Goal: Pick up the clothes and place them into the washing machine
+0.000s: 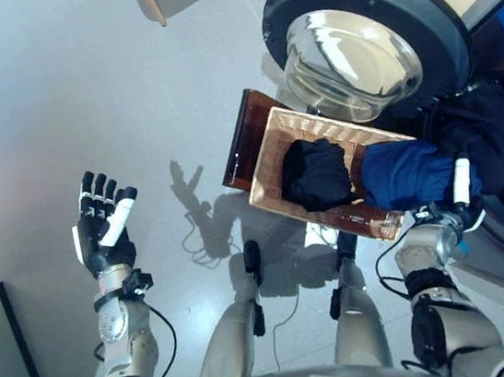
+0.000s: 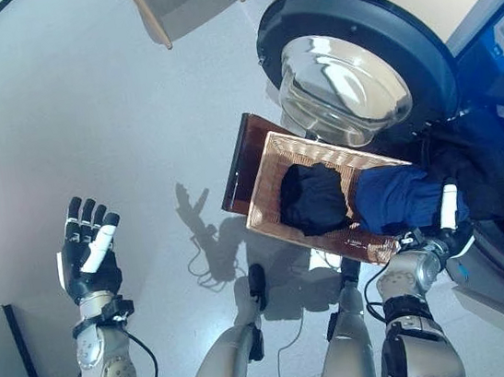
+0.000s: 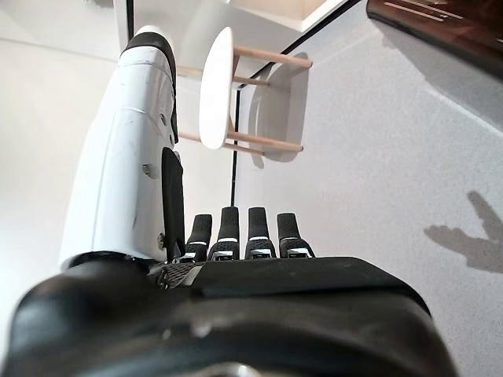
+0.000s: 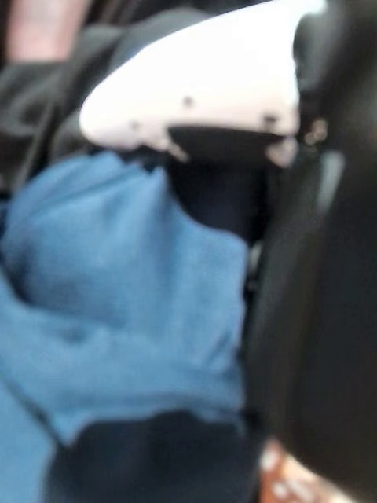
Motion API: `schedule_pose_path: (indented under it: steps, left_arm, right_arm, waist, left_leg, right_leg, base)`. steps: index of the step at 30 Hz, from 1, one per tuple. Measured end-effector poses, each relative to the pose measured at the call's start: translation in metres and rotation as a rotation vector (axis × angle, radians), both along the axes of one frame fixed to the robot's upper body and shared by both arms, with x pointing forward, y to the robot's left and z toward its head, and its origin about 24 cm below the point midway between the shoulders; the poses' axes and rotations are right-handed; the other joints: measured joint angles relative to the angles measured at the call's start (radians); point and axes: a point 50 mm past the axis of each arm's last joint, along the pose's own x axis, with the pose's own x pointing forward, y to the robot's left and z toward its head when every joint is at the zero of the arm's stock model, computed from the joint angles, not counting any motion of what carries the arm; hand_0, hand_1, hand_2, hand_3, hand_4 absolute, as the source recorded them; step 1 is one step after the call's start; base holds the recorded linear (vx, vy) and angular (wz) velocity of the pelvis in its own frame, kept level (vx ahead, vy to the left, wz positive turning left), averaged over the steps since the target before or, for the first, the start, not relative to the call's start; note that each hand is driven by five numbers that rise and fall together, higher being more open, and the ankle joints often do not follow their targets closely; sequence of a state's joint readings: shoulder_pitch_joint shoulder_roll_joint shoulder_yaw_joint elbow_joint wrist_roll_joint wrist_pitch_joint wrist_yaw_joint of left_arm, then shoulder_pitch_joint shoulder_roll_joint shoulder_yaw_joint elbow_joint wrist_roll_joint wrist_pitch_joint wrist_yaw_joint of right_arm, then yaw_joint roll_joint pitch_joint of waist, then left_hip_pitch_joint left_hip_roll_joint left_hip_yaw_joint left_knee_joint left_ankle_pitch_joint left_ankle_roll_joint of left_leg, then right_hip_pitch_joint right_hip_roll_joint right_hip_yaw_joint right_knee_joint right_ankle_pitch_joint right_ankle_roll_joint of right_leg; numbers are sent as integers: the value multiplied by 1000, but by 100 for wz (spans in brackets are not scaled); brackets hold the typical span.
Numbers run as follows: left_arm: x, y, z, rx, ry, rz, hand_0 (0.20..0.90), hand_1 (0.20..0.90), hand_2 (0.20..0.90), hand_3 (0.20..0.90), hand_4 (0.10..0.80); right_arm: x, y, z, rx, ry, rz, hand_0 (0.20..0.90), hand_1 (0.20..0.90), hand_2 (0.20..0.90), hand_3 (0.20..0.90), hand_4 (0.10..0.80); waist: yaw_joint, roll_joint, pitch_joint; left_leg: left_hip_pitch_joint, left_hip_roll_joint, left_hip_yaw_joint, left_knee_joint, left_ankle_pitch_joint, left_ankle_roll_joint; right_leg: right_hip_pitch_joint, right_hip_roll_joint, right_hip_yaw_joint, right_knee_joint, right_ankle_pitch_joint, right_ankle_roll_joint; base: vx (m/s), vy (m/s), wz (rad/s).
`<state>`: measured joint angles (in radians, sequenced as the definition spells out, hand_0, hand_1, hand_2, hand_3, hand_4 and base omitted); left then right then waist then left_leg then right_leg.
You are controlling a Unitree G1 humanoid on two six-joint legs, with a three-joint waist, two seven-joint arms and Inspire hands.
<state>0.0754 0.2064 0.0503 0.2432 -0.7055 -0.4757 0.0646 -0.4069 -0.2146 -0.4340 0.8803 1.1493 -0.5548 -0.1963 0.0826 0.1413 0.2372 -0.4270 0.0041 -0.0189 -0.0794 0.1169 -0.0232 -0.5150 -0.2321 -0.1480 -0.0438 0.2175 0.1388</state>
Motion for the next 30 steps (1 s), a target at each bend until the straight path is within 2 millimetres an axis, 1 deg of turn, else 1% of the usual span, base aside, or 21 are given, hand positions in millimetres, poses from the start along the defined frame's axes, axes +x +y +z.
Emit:
schedule_pose_path:
  steps: [6,10,12,14,15,17,19,22,26,28,30]
  left_arm:
    - [0,0,-1,-20,-1,4,900,900,900,900,800]
    - [-3,-1,-4,-24,11,0,900,900,900,900,800]
    - [-3,-4,-5,-31,15,-15,900,900,900,900,800]
    - [-2,-6,-5,-31,12,-28,900,900,900,900,800]
    - [-2,-6,-5,-29,9,-36,900,900,900,900,800]
    - [-2,-9,-5,-32,9,-50,900,900,900,900,800]
    - [-3,-11,-6,-38,8,-53,900,900,900,900,800]
    - [-2,-13,-5,-37,6,-66,900,900,900,900,800]
    - [-2,-15,-5,-35,-1,-87,900,900,900,900,800]
    - [-1,-15,-5,-36,-4,-88,900,900,900,900,800]
    - [-1,-16,-4,-36,-6,-94,900,900,900,900,800]
  right_arm:
    - [-3,0,-5,73,-30,-54,200,200,200,200,300]
    - [-3,-2,-6,128,-55,-110,200,200,200,200,300]
    - [-6,-5,-9,160,-60,-143,200,200,200,200,300]
    - [-6,-7,-7,171,-74,-171,200,200,200,200,300]
    - [-4,-11,-3,169,-81,-189,200,200,200,200,300]
    - [-2,-23,6,170,-93,-226,200,200,200,200,300]
    - [3,-29,15,169,-108,-239,200,200,200,200,300]
    - [12,-41,35,163,-152,-267,200,200,200,200,300]
    - [17,-65,71,113,-219,-304,200,200,200,200,300]
    - [19,-74,86,93,-242,-322,200,200,200,200,300]
    - [18,-81,95,84,-240,-340,200,200,200,200,300]
  waist:
    - [1,10,-7]
    - [0,17,-17]
    - [0,25,-22]
    - [3,37,-30]
    - [3,45,-29]
    - [19,64,-37]
    - [21,78,-36]
    - [26,100,-33]
    - [42,132,-28]
    - [45,137,-27]
    - [45,137,-27]
  left_leg:
    - [-3,0,10,0,-1,0]
    - [-24,-3,19,0,0,0]
    - [-25,-2,19,0,0,0]
    - [-37,-3,20,0,0,0]
    - [-42,-4,23,0,0,1]
    - [-57,-6,24,0,2,2]
    - [-61,-7,21,0,1,2]
    - [-73,-11,23,0,2,2]
    - [-98,-16,23,0,2,2]
    - [-107,-18,23,0,1,1]
    - [-107,-19,22,0,1,1]
  right_leg:
    - [-8,0,7,2,0,0]
    - [-40,0,24,3,6,1]
    - [-41,1,25,3,7,1]
    - [-54,0,26,4,7,1]
    - [-63,-1,27,3,7,2]
    - [-85,-2,36,4,14,2]
    - [-91,-2,41,2,15,3]
    - [-110,-3,52,5,17,5]
    - [-145,-7,63,8,21,8]
    - [-161,-8,71,10,21,8]
    - [-164,-9,78,13,22,9]
  base:
    - [-6,5,-6]
    - [-12,17,-4]
    - [-8,20,0]
    - [1,34,-3]
    - [0,0,0]
    - [-23,3,1]
    - [12,4,-4]
    - [-7,-9,-6]
    - [31,-30,-9]
    - [66,-41,-6]
    - [20,-17,-2]
